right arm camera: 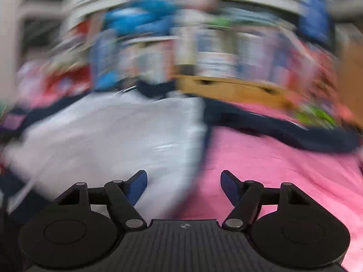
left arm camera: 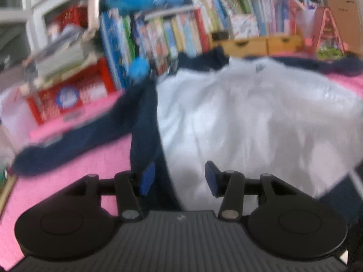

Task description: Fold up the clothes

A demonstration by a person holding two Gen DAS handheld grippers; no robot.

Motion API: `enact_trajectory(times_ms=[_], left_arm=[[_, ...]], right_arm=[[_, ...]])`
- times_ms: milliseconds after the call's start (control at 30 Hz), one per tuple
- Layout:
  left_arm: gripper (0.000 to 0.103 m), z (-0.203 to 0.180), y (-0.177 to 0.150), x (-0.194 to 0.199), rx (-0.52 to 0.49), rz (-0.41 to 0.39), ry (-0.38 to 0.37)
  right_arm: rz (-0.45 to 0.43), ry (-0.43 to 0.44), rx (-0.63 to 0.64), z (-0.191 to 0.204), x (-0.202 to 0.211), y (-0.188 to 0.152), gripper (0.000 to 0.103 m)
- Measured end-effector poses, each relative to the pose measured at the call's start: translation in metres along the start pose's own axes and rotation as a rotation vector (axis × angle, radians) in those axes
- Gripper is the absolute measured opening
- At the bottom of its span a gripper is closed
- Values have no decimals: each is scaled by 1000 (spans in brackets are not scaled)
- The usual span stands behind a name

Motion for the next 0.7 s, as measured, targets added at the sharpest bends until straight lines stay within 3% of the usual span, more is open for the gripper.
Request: enact_trajectory(times_ms=[200,367,500,533,567,600,633,700], left_arm=[[47,-20,21,-31,38,12,-50],[48,-27,12,-52,67,63,-46],[53,-23,6,-57,102,80,-47],[53,-22,6,-57,112,79,-48],[54,-21,5,-58,121,78,-51],[54,-20,5,-58,130,78,-55],[54,-19,5,-58,138,77,-60],[55,-17,4,-58,152,76,-72]], right_arm=[[-21,-206,-397,-144,-52,48,72],[26,-372,-471,-226,-111,69,77],[105,-472,-458,-256,-157,73,76],[133,-482,-467,-260,-167,73,67],[166,-491,-462,-262,-174,74,48],[200,-501,-453,-262,-182,74,6],[233,-510,-444,-263,-189,75,6],[153,-574,-307,-253,-183,92,5]])
Point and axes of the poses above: each gripper's, at about its wrist camera, not at the fingertips, and x roughly against the way its jaws point, z to its left, y to its top, the point moved 3 cm from there along -x, roughly the way its jaws point, and after that the axes turned 4 degrees about -y, right-handed, at the moved point
